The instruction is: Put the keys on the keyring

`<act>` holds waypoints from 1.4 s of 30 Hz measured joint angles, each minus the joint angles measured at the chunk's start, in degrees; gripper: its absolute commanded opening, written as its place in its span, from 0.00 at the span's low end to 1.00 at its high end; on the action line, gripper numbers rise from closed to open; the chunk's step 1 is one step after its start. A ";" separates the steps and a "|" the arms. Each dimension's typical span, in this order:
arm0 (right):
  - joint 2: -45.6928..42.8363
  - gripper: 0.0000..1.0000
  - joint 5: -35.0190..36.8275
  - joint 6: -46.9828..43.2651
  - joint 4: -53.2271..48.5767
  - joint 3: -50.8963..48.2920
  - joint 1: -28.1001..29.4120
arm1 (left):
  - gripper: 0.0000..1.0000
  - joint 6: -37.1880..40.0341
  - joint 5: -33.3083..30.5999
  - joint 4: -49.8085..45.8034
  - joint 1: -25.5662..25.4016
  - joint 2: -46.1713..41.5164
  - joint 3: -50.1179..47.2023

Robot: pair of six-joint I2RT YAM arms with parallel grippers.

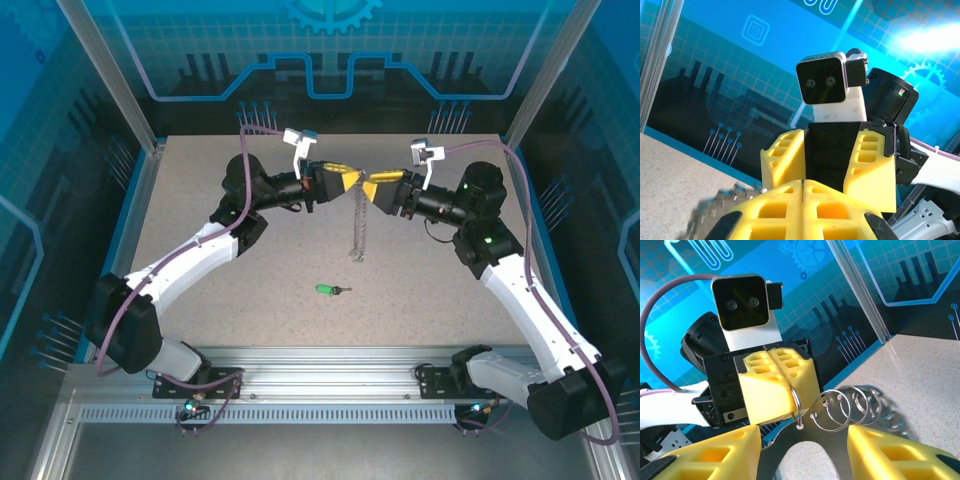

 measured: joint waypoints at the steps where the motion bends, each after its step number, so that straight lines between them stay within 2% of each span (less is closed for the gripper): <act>1: 0.11 0.49 -0.04 0.00 0.20 0.02 0.13 | 0.00 -0.33 0.02 0.11 0.00 0.09 0.02; 12: 2.10 0.38 0.02 0.50 2.54 0.48 0.20 | 0.00 -3.58 0.87 3.13 -0.02 1.16 0.07; 19: 3.54 0.26 0.00 1.77 4.13 1.57 0.48 | 0.00 -4.90 1.05 4.07 -0.02 1.18 0.07; 22: 3.74 0.17 -0.07 2.10 4.46 1.86 0.85 | 0.00 -5.05 0.85 4.22 -0.02 1.22 0.07; 25: 3.74 0.00 -0.09 2.21 5.07 1.97 1.11 | 0.00 -5.05 0.59 4.31 0.00 1.22 0.07; 35: 3.67 0.00 0.48 2.34 5.22 2.03 1.22 | 0.00 -5.07 0.15 4.70 0.04 1.22 0.04; 37: 3.54 0.00 0.55 2.34 5.07 2.03 1.22 | 0.05 -5.07 0.15 4.70 0.02 1.22 0.04; 38: 3.48 0.00 0.66 2.34 5.05 2.03 1.22 | 0.15 -5.05 0.13 4.72 0.02 1.22 0.04; 39: 3.41 0.00 0.70 2.34 5.05 2.03 1.25 | 0.29 -4.92 0.04 4.74 -0.02 1.22 0.04; 40: 3.39 0.00 1.05 2.34 5.01 2.03 1.25 | 0.38 -5.14 0.07 4.85 -0.07 1.20 0.04; 42: 3.39 0.00 2.03 2.34 4.76 1.84 1.22 | 0.48 -5.16 0.09 5.31 -0.44 0.96 0.04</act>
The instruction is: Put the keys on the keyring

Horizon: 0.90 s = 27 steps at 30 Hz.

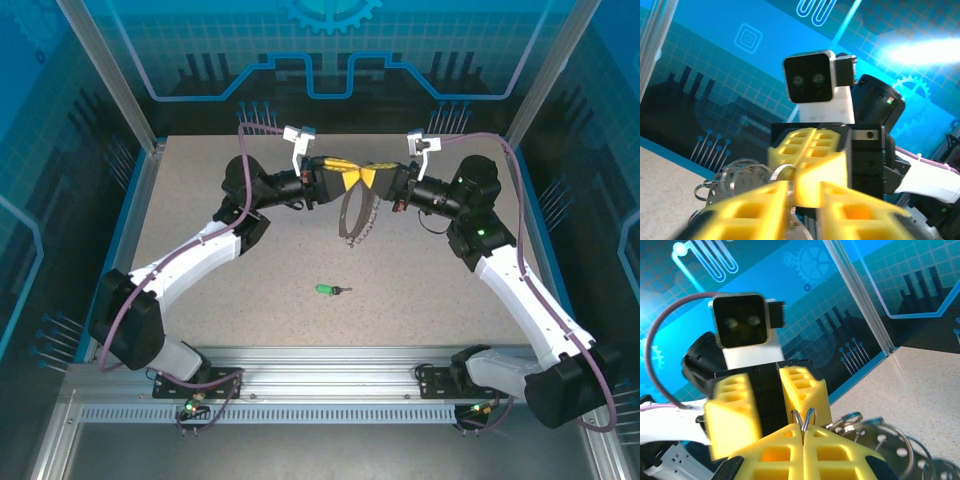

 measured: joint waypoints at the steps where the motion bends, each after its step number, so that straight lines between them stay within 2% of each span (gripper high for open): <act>1: -0.04 0.00 0.31 -0.02 -0.02 -0.09 -0.02 | 0.52 -0.11 0.00 0.00 -0.09 -0.22 -0.02; 6: -0.33 0.00 1.07 0.00 0.57 -0.50 -0.02 | 0.70 -0.02 -0.55 0.70 -0.37 -1.57 -0.92; 12: -0.63 0.00 1.03 0.02 0.76 -0.74 -0.02 | 0.77 0.33 -4.11 0.70 -0.33 -4.13 -4.15; 20: -0.74 0.00 1.01 0.42 1.55 -0.76 -0.02 | 0.77 0.57 -7.58 0.55 -0.28 -5.14 -5.49; 27: -0.74 0.00 0.96 1.07 2.01 -0.76 -0.02 | 0.61 0.35 -7.96 0.28 -0.28 -5.05 -5.46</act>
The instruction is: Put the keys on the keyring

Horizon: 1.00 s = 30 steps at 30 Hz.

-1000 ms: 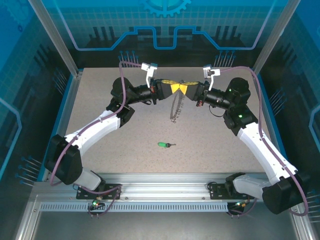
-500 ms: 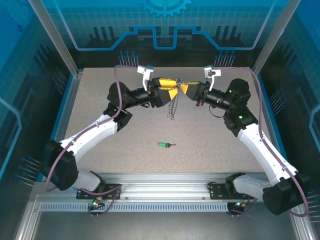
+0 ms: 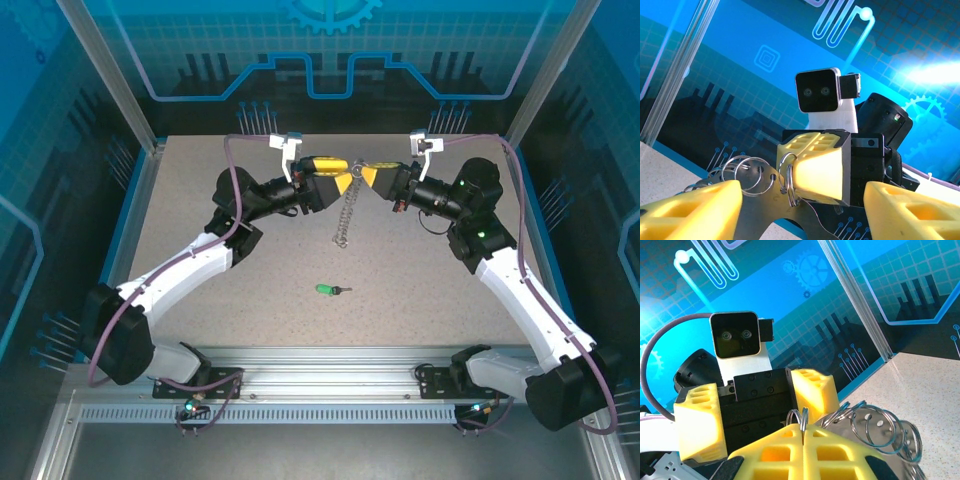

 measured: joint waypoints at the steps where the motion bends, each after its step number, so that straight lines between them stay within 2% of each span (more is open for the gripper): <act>1: 0.00 0.00 0.02 0.02 0.04 0.00 0.00 | 0.59 -0.13 0.02 0.13 0.00 0.09 0.00; 11: 0.00 0.00 0.07 0.02 0.04 -0.42 0.00 | 0.42 -1.77 0.07 0.81 -0.13 2.95 0.09; 20: 0.00 0.00 0.04 0.00 0.02 -0.42 0.00 | 0.37 -1.81 0.04 1.49 -0.72 3.80 0.98; 30: 0.00 0.00 0.11 0.00 0.00 -0.66 0.00 | 0.16 -2.95 0.02 2.12 -0.81 4.02 1.29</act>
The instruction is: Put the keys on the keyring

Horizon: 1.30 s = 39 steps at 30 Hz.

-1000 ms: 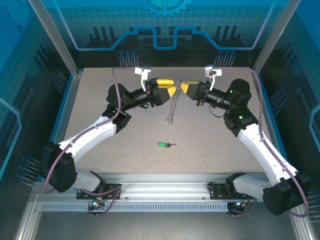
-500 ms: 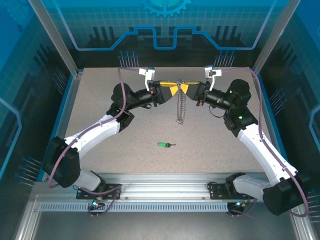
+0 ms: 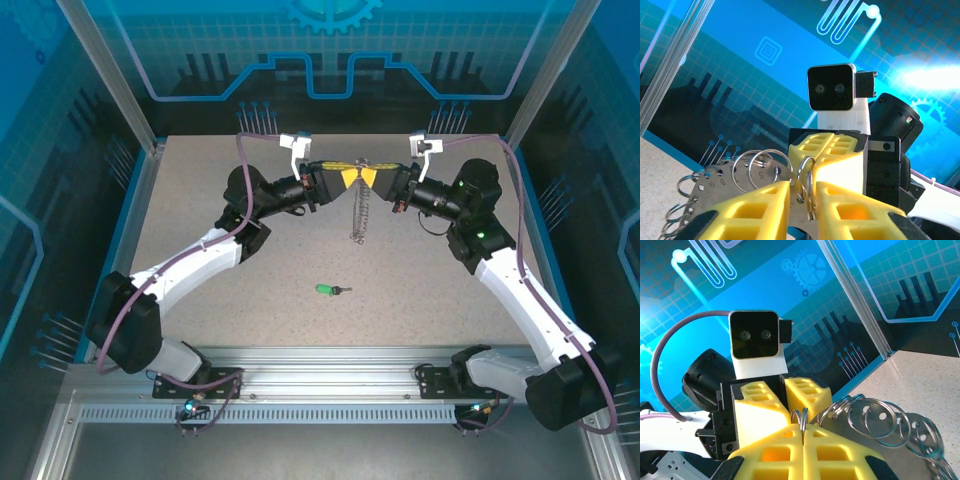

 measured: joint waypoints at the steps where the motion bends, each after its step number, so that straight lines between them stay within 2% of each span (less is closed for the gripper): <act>1: 0.00 0.00 0.07 0.00 0.00 -0.07 0.00 | 0.12 -0.13 0.00 0.00 0.00 0.00 0.00; 3: 0.00 0.00 0.28 0.00 0.02 -0.09 0.00 | 0.02 -0.28 -0.04 -0.09 0.04 0.00 0.00; 5: 0.02 0.00 0.72 -0.02 -0.02 -0.09 -0.02 | 0.00 -0.07 -0.02 0.35 -0.02 0.00 0.00; 6: 0.00 0.12 0.83 -0.04 -0.17 -0.09 -0.02 | 0.00 -0.15 -0.02 0.37 0.00 0.00 0.00; 8: -0.28 0.43 1.05 0.02 -1.29 -0.09 -0.44 | 0.00 -0.07 0.00 0.13 0.00 0.00 0.00; 9: -0.57 0.53 1.11 0.04 -1.88 -0.09 -1.05 | 0.00 0.04 0.02 -0.04 -0.02 0.00 0.00; 10: -0.94 0.58 1.25 0.04 -2.29 -0.13 -2.14 | 0.00 0.17 0.04 -0.26 -0.02 0.00 0.00; 15: -5.20 0.64 1.79 0.87 -4.44 -1.07 -8.90 | 0.00 3.04 0.42 -2.89 -0.02 -0.26 0.00; 20: -8.17 0.76 0.94 0.72 -5.66 -1.40 -9.51 | 0.00 8.37 2.43 -8.07 -0.02 -2.01 0.26; 26: -8.50 0.77 -1.49 -0.07 -5.68 -2.71 -9.46 | 0.00 16.09 5.11 -14.97 -0.02 -3.52 3.93; 33: -8.41 0.69 -4.76 -3.10 -5.66 -2.73 -8.35 | 0.00 23.43 6.99 -20.76 -0.02 -3.78 6.82; 39: -7.56 0.59 -6.36 -6.01 -5.90 -2.16 -6.01 | 0.00 26.82 7.98 -22.88 -0.02 -3.76 8.00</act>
